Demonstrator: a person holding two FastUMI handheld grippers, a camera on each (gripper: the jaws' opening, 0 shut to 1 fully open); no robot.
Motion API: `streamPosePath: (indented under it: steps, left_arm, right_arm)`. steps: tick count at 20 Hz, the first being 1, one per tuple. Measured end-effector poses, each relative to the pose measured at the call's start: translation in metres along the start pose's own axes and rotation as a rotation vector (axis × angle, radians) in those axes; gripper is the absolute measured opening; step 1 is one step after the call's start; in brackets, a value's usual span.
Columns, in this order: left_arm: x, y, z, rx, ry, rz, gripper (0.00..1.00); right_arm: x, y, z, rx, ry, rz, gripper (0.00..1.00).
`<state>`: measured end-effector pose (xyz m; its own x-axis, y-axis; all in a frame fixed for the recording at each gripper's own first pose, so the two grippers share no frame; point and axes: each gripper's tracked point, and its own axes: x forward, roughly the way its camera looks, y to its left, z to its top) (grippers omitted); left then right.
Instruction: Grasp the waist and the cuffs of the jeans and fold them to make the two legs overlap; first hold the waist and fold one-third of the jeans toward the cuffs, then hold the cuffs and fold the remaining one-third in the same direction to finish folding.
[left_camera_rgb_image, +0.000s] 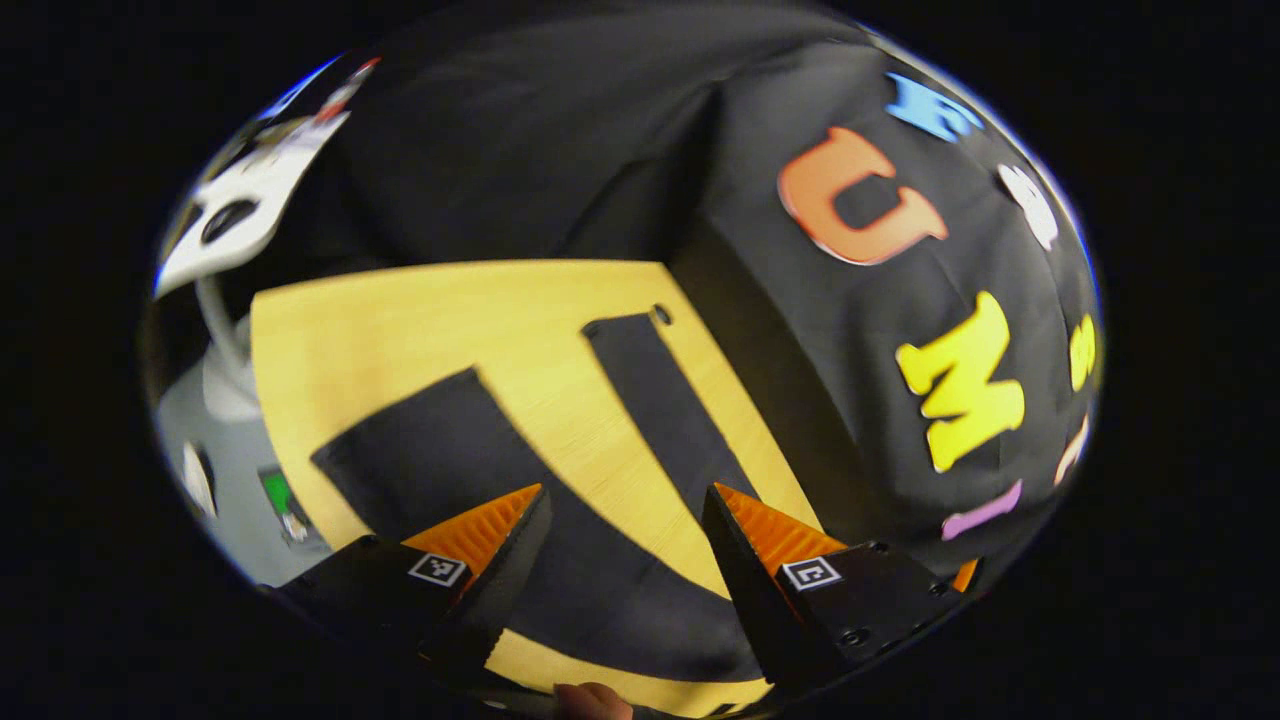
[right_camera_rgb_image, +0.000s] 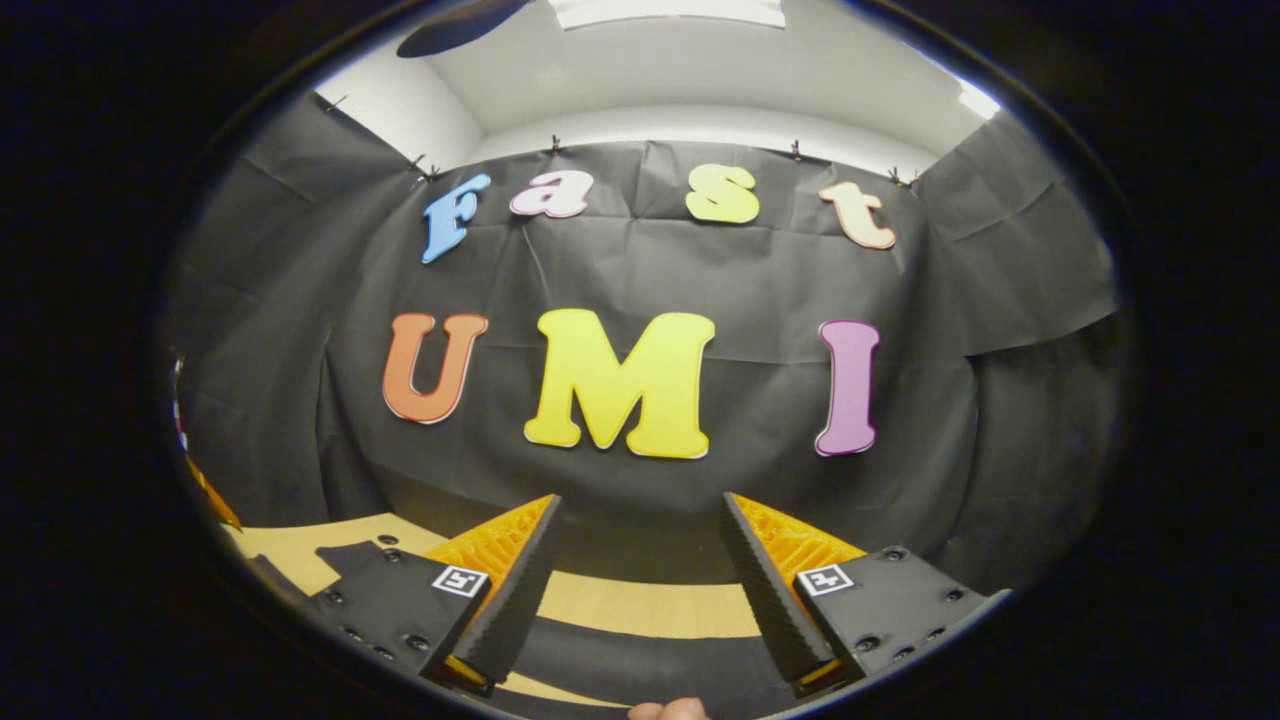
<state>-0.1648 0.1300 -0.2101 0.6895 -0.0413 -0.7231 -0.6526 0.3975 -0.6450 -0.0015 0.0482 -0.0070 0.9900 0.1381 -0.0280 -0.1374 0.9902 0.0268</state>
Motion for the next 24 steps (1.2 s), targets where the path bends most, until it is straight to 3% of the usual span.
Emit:
streamPosePath:
  steps: [5,10,13,19,23,24]
  left_arm:
    - [0.002,0.07,-0.042,-0.21,0.129,0.113,1.0]
    - [0.007,0.101,-0.053,-0.3,0.167,0.194,1.0]
    - [0.014,0.115,-0.046,-0.286,0.15,0.244,0.99]
    - [0.038,0.109,-0.029,-0.316,0.116,0.229,0.99]
    - [0.052,0.097,-0.02,-0.312,0.084,0.173,0.99]
    - [0.053,0.101,-0.022,-0.301,0.106,0.19,0.99]
  right_arm:
    - [0.004,-0.001,-0.003,-0.008,0.013,0.003,0.96]
    - [0.005,-0.003,-0.007,-0.009,0.026,-0.003,0.94]
    - [0.001,-0.012,-0.011,-0.013,0.038,-0.025,0.98]
    - [-0.009,-0.048,-0.018,-0.03,0.07,-0.109,0.96]
    - [-0.02,-0.075,-0.038,-0.012,0.136,-0.169,0.96]
    - [-0.023,-0.083,-0.047,0.0,0.167,-0.184,0.96]
